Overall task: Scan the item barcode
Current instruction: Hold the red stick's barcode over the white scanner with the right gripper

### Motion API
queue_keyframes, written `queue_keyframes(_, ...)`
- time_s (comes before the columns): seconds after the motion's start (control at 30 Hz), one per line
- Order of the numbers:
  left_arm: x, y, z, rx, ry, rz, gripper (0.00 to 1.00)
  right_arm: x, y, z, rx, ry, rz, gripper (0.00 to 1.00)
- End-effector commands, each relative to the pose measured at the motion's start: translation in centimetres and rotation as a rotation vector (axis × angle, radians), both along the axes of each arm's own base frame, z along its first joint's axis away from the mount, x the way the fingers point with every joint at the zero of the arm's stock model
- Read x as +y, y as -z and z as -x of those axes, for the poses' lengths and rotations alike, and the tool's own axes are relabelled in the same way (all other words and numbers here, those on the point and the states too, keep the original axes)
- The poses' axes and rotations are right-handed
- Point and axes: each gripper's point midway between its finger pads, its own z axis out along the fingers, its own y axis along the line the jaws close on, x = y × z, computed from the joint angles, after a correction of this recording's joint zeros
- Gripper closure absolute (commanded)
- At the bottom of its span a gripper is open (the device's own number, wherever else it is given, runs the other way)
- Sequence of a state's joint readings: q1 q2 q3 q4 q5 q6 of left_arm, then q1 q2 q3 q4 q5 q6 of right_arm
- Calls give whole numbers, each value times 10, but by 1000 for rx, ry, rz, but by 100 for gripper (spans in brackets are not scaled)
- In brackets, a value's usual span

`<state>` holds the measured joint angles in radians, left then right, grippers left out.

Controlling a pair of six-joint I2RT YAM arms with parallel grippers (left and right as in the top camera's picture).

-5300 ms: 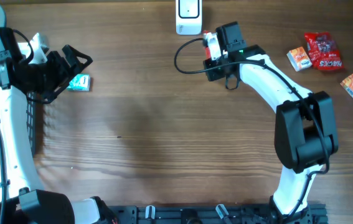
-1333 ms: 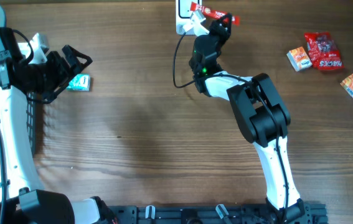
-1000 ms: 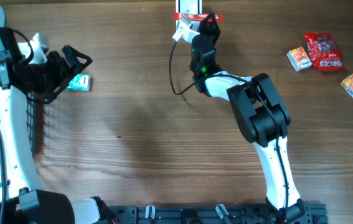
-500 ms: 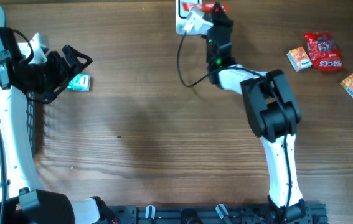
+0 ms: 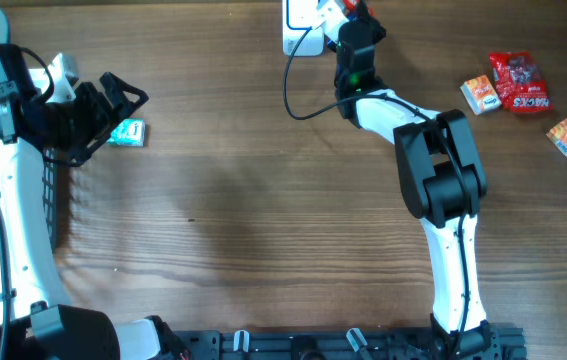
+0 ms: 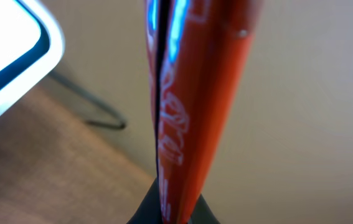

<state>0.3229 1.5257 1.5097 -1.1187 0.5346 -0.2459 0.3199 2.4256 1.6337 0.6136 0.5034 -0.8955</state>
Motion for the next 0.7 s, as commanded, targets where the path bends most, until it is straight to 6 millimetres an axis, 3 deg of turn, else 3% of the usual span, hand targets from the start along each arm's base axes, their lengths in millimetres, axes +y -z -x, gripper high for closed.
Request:
queue_keyframes(0.0, 2, -7, -1, -19, -6, -11, 0, 17, -7, -9, 4, -35, -16, 96)
queue_keyframes(0.3, 3, -7, -1, -19, -8, -11, 0, 40, -41, -24, -7, -144, 30, 96)
queue_keyframes(0.67, 3, -7, -1, -19, -8, -11, 0, 54, -33, -21, 28, -205, 47, 96)
